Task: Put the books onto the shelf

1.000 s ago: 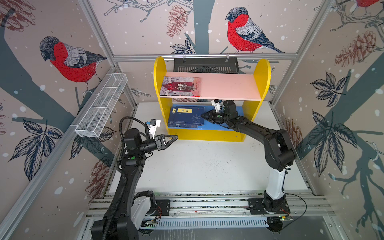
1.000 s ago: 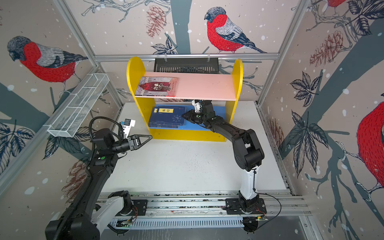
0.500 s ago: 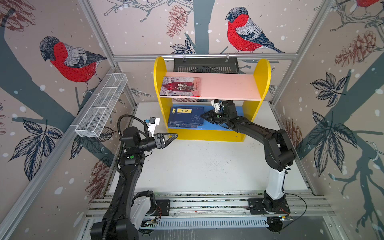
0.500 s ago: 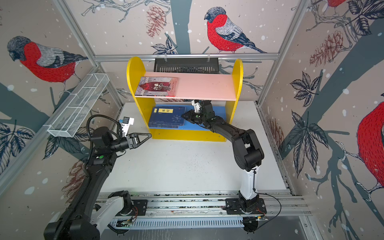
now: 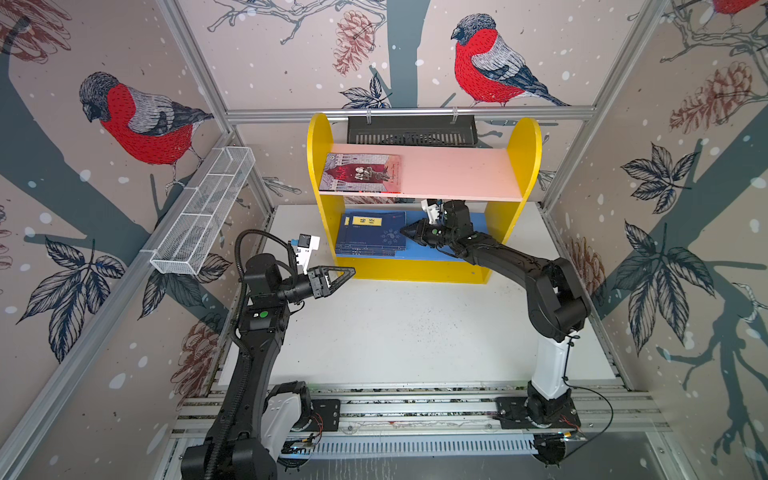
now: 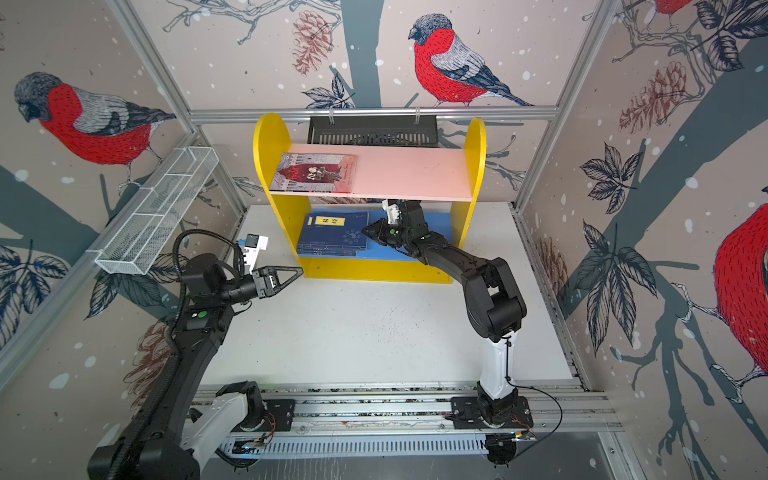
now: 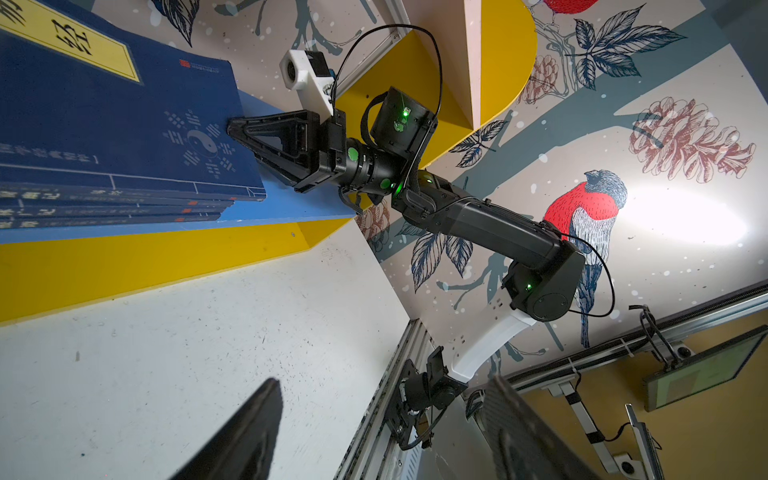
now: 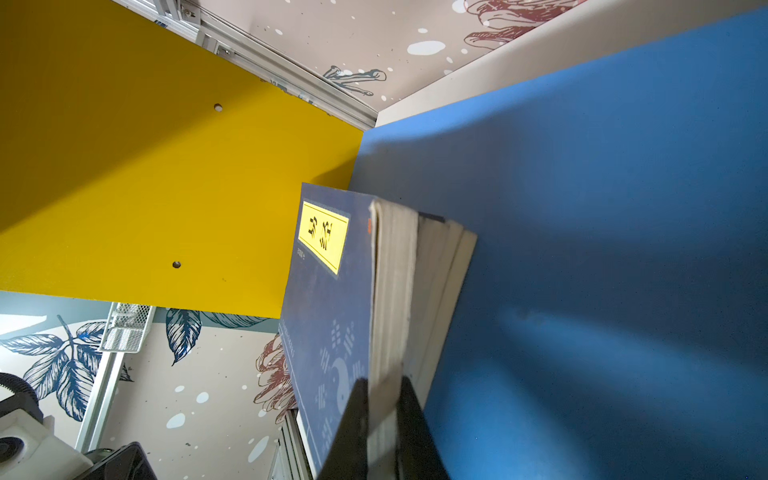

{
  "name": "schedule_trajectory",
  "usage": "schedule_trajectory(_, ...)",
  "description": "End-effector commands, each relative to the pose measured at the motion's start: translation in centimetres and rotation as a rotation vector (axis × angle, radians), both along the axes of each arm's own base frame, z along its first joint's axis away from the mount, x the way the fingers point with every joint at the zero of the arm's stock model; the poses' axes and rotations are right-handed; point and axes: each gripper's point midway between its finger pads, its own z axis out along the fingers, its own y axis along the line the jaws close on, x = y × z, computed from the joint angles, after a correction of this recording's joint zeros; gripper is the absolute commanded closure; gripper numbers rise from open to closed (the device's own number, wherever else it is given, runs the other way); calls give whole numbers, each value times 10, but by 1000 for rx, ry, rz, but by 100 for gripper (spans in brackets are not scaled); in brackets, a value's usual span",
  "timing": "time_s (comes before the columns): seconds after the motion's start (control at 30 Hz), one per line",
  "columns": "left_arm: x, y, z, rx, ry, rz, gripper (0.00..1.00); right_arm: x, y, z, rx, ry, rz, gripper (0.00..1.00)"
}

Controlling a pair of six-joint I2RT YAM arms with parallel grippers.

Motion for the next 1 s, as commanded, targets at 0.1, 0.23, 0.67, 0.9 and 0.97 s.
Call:
schedule_trajectory(0.1,-4,-1,7,0,-31,-27,23,4,4,10,23,-23,-14,88)
schedule_trajectory(0.23,-5,-1,6,-2,-29,-32,23,4,7,8,6,-25,-4,88)
schedule_trajectory(0.67,-6,-1,5,-2,-31,-34,23,3,13,5,6,-23,2,88)
schedule_trajectory(0.9,-7,0,5,-3,-29,-34,23,4,15,4,6,-18,3,88)
schedule_trajectory(0.97,-7,0,4,-3,-28,-33,23,4,16,3,7,-15,2,88)
